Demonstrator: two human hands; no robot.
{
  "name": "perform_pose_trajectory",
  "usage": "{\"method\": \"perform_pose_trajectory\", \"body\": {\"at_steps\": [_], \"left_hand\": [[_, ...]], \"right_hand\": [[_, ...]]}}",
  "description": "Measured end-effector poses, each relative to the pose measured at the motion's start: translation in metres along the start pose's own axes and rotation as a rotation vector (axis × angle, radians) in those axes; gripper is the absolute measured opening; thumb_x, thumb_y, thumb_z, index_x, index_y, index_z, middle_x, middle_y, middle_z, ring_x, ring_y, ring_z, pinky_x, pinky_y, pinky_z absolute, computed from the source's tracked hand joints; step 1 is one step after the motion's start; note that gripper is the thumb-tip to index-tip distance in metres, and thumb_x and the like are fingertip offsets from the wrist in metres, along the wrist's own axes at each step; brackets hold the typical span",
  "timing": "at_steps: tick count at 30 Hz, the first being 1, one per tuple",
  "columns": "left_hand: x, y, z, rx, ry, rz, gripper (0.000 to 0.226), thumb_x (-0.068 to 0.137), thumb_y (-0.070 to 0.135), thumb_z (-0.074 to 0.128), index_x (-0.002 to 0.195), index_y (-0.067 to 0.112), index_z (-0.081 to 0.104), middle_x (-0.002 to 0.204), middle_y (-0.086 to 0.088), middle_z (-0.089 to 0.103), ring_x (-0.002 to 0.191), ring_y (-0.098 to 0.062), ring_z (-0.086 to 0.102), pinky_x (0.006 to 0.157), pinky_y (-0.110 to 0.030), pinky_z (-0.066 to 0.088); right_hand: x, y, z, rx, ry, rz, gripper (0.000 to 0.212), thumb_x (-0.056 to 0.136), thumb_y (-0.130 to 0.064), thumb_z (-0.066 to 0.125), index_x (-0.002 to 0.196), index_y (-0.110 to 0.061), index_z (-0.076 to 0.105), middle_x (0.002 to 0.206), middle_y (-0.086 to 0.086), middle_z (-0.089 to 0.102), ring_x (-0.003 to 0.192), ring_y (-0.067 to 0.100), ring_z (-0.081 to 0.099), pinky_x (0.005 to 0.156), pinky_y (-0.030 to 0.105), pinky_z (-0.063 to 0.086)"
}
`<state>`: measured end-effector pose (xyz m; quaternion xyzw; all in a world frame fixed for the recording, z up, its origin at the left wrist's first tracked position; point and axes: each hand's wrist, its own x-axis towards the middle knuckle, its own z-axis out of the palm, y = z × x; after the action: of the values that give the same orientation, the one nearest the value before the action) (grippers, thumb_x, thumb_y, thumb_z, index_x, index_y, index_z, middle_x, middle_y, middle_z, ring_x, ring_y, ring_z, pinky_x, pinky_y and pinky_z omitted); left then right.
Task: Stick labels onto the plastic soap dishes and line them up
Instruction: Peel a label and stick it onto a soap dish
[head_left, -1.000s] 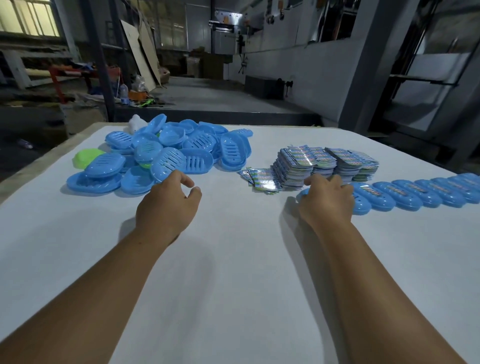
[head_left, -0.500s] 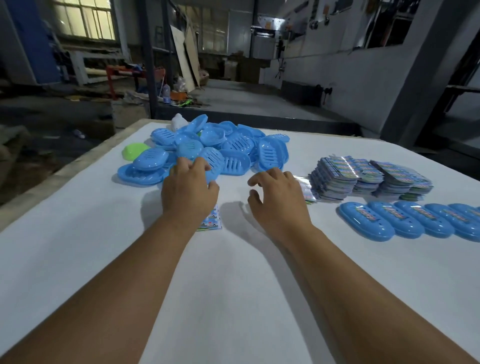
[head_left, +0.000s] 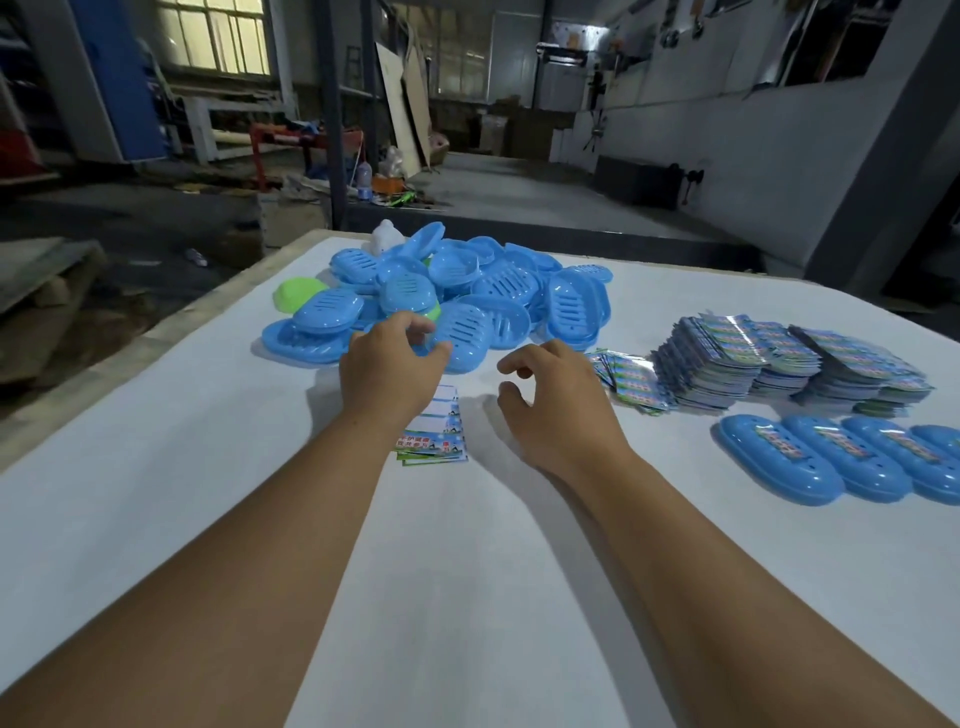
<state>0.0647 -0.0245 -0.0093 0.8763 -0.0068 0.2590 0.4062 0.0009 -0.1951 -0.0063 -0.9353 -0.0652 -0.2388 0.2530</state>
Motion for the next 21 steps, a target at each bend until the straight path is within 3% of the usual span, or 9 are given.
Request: {"method": "perform_pose_trajectory", "body": {"at_steps": [2, 9, 15, 21], "left_hand": [[0.002, -0.001, 0.002, 0.009, 0.005, -0.001, 0.035, 0.084, 0.045, 0.073, 0.112, 0.025, 0.066, 0.11, 0.005, 0.071, 0.109, -0.026, 0.059, 0.094, -0.042, 0.048], [-0.003, 0.008, 0.015, 0.596, -0.132, 0.327, 0.057, 0.088, 0.066, 0.049, 0.139, 0.039, 0.05, 0.144, 0.004, 0.054, 0.128, -0.028, 0.042, 0.099, -0.045, 0.031], [-0.003, 0.013, 0.017, 0.642, -0.167, 0.308, 0.053, 0.081, 0.079, 0.049, 0.113, 0.037, 0.053, 0.118, 0.003, 0.067, 0.117, -0.027, 0.048, 0.09, -0.043, 0.032], [-0.007, 0.018, 0.015, 0.511, -0.205, 0.29, 0.041, 0.076, 0.068, 0.06, 0.098, 0.036, 0.047, 0.106, 0.006, 0.065, 0.114, -0.025, 0.049, 0.09, -0.042, 0.032]], "right_hand": [[0.001, 0.0, 0.001, 0.015, -0.01, 0.009, 0.026, 0.094, -0.024, 0.063, 0.119, -0.021, 0.069, 0.115, -0.001, 0.06, 0.112, 0.022, 0.054, 0.091, 0.03, 0.041], [0.003, 0.003, 0.002, 0.033, -0.074, 0.064, 0.045, 0.095, -0.03, 0.061, 0.139, -0.023, 0.054, 0.131, 0.003, 0.057, 0.126, 0.025, 0.048, 0.103, 0.038, 0.041], [0.005, 0.006, -0.001, 0.076, -0.053, 0.092, 0.044, 0.095, -0.033, 0.062, 0.137, -0.024, 0.054, 0.133, 0.003, 0.054, 0.128, 0.025, 0.049, 0.105, 0.042, 0.042], [0.01, 0.011, -0.006, 0.096, -0.002, 0.133, 0.042, 0.094, -0.031, 0.063, 0.135, -0.026, 0.056, 0.13, 0.001, 0.055, 0.121, 0.024, 0.054, 0.101, 0.041, 0.046]]}}
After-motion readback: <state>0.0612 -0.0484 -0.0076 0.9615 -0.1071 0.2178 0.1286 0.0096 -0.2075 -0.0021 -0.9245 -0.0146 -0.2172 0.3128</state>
